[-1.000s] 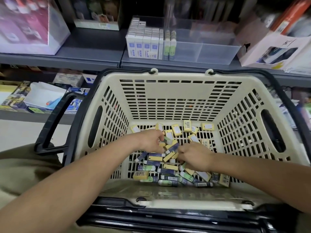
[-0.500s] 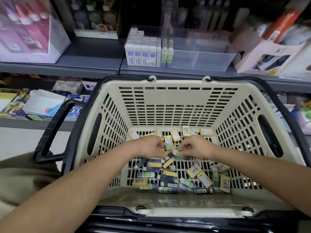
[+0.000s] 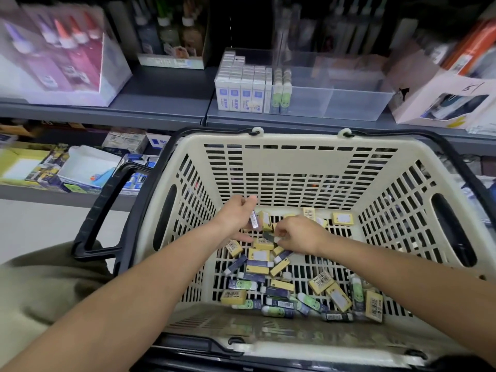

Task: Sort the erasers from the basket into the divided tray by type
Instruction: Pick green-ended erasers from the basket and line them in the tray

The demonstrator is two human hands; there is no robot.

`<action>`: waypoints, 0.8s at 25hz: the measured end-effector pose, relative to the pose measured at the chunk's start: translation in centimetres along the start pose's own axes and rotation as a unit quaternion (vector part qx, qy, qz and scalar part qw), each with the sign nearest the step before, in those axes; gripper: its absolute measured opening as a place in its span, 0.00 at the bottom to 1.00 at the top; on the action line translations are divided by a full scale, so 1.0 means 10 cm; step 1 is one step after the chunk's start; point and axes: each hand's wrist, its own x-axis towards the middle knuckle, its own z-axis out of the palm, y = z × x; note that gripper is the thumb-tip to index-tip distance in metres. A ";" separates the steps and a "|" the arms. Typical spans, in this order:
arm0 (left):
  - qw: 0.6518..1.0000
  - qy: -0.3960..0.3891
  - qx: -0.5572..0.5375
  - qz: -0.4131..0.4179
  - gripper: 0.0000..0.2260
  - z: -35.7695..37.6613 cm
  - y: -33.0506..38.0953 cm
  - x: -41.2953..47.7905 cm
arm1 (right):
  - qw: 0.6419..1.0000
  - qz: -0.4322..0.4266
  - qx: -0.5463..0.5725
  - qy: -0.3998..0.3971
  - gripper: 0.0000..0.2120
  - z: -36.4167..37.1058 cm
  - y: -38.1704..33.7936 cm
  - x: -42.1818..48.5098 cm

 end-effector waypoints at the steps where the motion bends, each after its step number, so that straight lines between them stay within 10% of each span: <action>1: 1.000 -0.001 0.001 0.007 0.10 0.00 0.00 0.00 | 0.999 -0.008 0.029 0.021 0.10 -0.05 -0.01 0.00; 12: 0.994 -0.101 -0.029 -0.007 0.16 -0.03 0.08 -0.02 | 0.850 0.008 0.520 0.080 0.03 -0.49 -0.22 0.00; 16: 0.997 0.016 -0.074 0.017 0.09 -0.10 0.12 0.06 | 0.973 -0.024 0.230 0.027 0.03 -0.16 -0.25 0.05; 20: 0.994 0.000 -0.107 -0.003 0.09 -0.14 0.11 0.06 | 0.987 -0.082 -0.062 -0.120 0.19 0.40 -0.38 -0.02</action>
